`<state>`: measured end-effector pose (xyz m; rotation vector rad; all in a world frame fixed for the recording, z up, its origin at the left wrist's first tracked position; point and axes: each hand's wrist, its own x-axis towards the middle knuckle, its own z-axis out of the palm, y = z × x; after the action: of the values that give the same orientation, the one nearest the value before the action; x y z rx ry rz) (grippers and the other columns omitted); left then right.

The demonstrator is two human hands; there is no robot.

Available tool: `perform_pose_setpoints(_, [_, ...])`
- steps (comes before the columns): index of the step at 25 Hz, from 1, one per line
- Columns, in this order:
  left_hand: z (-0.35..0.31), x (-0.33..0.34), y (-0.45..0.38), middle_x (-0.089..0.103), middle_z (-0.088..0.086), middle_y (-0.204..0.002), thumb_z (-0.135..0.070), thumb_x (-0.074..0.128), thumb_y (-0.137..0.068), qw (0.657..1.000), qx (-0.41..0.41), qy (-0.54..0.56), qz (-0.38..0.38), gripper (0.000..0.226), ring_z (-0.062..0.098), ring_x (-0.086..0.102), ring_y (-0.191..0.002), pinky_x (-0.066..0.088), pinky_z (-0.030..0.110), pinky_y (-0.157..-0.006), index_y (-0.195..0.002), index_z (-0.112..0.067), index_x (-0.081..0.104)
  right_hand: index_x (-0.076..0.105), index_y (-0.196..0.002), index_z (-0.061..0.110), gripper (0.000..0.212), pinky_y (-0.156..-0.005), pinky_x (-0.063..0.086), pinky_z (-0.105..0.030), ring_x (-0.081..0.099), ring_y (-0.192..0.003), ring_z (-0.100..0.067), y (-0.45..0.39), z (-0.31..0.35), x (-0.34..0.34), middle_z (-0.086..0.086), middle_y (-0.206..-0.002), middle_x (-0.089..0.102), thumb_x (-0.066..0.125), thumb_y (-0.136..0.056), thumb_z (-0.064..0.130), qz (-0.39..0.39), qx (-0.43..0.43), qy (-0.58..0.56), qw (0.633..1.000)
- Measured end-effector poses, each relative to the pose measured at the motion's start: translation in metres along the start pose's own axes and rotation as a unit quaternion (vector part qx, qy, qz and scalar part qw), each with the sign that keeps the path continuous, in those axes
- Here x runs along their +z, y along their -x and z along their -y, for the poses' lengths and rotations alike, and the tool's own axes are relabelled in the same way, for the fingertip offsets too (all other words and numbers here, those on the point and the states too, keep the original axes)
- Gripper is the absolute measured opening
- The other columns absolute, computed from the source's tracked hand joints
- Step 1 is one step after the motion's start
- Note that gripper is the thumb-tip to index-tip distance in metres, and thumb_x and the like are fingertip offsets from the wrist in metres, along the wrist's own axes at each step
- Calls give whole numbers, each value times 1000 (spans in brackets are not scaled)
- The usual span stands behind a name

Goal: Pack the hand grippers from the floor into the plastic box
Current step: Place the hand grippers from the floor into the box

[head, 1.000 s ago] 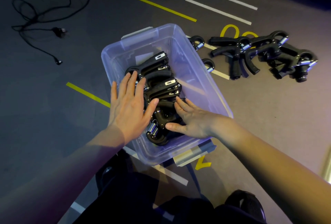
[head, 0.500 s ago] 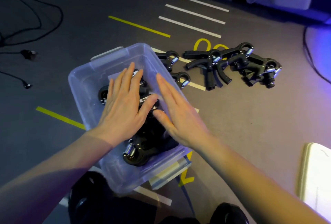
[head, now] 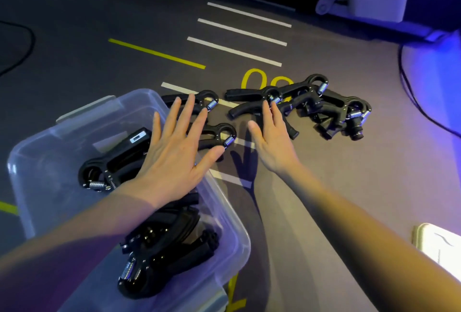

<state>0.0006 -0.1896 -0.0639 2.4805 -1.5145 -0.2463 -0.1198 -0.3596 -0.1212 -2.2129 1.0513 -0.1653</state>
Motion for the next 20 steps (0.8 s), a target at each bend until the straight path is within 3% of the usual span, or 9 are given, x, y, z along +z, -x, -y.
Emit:
perform_pose_setpoints(5, [-1,-1,-13,-13,-1,-156,-69,0,-78,1000,-17,-14,21,85,21,-17,-141,-11,45,-110,-148,-23,12,10,-150,30,61,-114,-6,-49,-6,-146,-24,-50,-16,4,-9,-159,-2,21,-97,56,47,166,31,985])
perform_pose_setpoints(9, [-2,-3,-11,-12,-3,-156,-69,-3,-78,999,-23,-22,33,85,20,-18,-141,-13,44,-110,-148,-24,12,29,-146,32,56,-116,-2,-48,0,-146,-27,-72,-13,1,-9,-158,8,19,-96,57,43,167,68,983])
perform_pose_setpoints(20, [-4,-7,-12,-10,-3,-156,-68,-9,-76,997,-29,-35,59,85,19,-21,-140,-12,45,-110,-148,-25,9,26,-147,22,62,-113,6,-48,2,-142,-32,-109,9,-19,-10,-157,11,15,-97,56,155,288,185,927])
